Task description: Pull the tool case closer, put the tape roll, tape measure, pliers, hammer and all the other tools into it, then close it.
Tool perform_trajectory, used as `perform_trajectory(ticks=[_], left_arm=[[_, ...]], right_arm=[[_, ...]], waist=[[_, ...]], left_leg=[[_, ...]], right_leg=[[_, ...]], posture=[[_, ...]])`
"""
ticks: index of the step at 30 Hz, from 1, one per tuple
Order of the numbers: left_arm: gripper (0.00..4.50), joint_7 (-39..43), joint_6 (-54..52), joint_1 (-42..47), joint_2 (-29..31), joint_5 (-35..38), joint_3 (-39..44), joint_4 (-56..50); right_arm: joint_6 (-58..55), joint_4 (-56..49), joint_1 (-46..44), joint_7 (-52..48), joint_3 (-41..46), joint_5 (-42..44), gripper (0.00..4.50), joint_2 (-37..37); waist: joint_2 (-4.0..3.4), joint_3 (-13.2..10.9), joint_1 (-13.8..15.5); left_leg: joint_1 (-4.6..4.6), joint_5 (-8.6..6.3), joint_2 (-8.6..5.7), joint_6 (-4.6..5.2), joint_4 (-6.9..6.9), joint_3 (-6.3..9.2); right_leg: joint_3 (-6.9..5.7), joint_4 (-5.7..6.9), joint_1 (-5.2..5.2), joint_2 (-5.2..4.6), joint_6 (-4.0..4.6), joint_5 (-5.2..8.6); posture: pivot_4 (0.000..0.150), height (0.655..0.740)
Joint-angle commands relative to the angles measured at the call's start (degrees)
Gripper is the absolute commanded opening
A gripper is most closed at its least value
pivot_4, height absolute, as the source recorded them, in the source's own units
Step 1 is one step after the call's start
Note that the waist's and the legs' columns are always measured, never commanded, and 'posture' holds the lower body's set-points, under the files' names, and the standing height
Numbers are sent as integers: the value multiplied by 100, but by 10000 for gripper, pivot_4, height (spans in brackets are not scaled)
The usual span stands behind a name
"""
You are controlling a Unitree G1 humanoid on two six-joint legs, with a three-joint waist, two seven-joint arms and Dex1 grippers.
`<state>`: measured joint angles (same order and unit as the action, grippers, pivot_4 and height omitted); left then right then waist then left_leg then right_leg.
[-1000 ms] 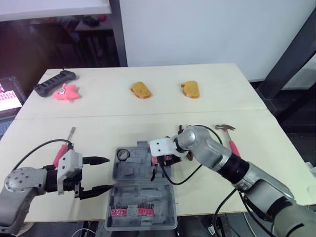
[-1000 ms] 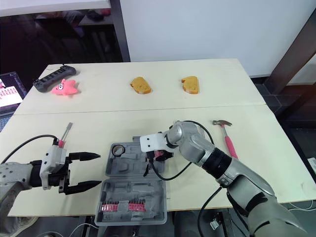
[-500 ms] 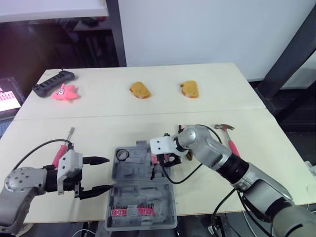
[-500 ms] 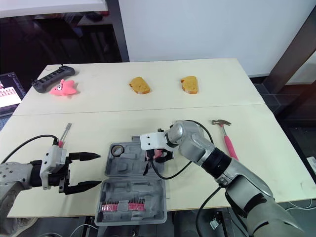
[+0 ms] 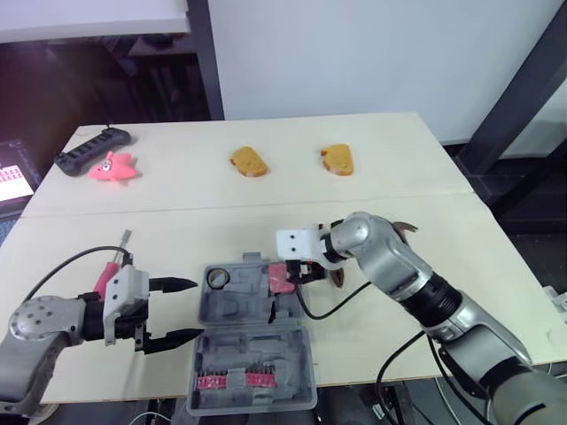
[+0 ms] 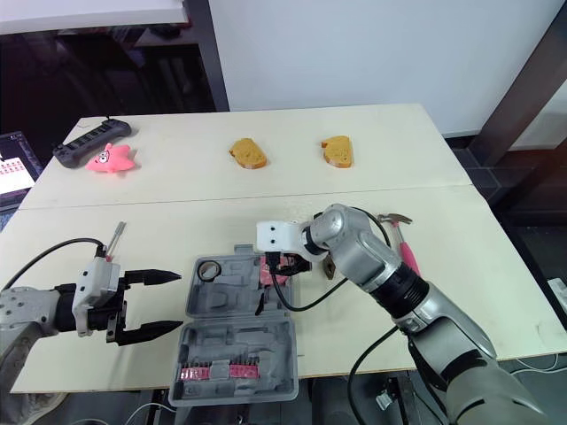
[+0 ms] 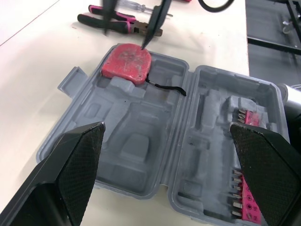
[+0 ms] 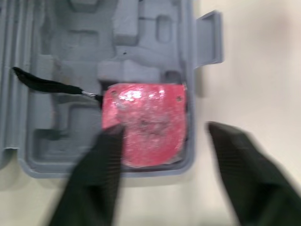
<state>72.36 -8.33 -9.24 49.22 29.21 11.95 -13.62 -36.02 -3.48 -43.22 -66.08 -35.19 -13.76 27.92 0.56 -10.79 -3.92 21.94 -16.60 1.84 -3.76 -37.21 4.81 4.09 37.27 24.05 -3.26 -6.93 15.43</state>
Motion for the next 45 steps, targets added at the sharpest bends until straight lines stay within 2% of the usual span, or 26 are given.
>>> perform_trajectory(ticks=[1, 9, 18, 24, 32, 38, 45], left_arm=[[45000, 14, 3, 21, 13, 9, 7, -75], [45000, 4, -31, 51, 17, 0, -23, -100], [45000, -7, -85, 64, 30, 17, -32, -143], [45000, -35, -156, 70, 23, 31, -37, -204], [45000, -89, -245, 19, 25, 58, 4, -311], [45000, -167, -297, -18, 2, 59, 9, -389], [45000, -193, -336, -10, -9, 60, -7, -419]], right_arm=[[-41, -383, 59, 77, 169, 80, 11839, 42], [-41, -397, 329, 288, 177, 138, 11839, 77], [16, 333, 377, 482, 42, 105, 11839, 29], [-239, 937, 408, 327, -234, 122, 11839, -191], [-286, 1473, 425, 102, -563, -19, 11839, -398], [-61, 1748, 551, 404, -300, 13, 11839, -591], [1246, 1395, 929, 457, 542, 626, 11839, -605]], waist=[[0, 0, 0], [0, 0, 0], [1, 1, -1], [9, 6, 1], [30, 31, -15], [68, 70, -19], [74, 83, -14]], left_leg=[[0, 0, 0, 0, 0, 0], [0, 0, 0, 0, 0, 0], [-3, 0, 0, 0, -1, 0], [-62, 0, 0, 1, 9, 0], [-89, 0, 3, 1, 13, 2], [-167, -4, 5, 6, 28, 2], [-162, -5, 14, 7, 31, 3]], right_leg=[[0, 0, 0, 0, 0, 0], [0, 0, 0, 0, 0, 0], [0, 0, -4, 0, 0, 0], [-1, -13, -65, 0, 3, 3], [0, -7, -84, 4, 7, 6], [-1, -10, -149, 5, 43, 34], [0, -11, -146, 15, 47, 40]], posture=[[1500, 7400], [1500, 7400], [1500, 7400], [1500, 7400], [1500, 7400], [1500, 7400], [1500, 7400]])
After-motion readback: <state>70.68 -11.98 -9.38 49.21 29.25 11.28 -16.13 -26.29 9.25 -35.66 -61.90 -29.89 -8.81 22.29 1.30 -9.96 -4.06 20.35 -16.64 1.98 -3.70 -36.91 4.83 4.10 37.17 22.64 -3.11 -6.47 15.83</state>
